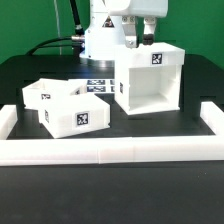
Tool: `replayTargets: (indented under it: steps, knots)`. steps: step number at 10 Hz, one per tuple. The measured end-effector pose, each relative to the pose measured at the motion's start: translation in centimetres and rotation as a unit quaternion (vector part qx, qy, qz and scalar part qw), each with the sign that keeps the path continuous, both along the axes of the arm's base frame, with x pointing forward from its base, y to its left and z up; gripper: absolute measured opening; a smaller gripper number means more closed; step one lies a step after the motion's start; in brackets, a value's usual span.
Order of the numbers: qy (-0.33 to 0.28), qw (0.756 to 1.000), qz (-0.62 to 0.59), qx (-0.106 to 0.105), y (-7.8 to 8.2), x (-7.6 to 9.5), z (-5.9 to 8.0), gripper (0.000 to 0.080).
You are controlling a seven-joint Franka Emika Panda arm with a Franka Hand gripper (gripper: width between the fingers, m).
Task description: Assemble drawer
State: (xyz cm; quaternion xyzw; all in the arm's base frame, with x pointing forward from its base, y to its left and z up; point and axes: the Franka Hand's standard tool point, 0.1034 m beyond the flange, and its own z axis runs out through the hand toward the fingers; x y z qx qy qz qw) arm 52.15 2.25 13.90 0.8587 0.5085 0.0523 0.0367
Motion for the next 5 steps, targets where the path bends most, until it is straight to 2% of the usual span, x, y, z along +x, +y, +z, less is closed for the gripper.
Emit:
replayTargets:
  steps: [3, 5]
  knots:
    - [0.002, 0.996, -0.085, 0.010, 1.2, -2.4, 0.1, 0.0650]
    - [0.002, 0.988, -0.156, 0.020, 1.4, -2.5, 0.1, 0.0650]
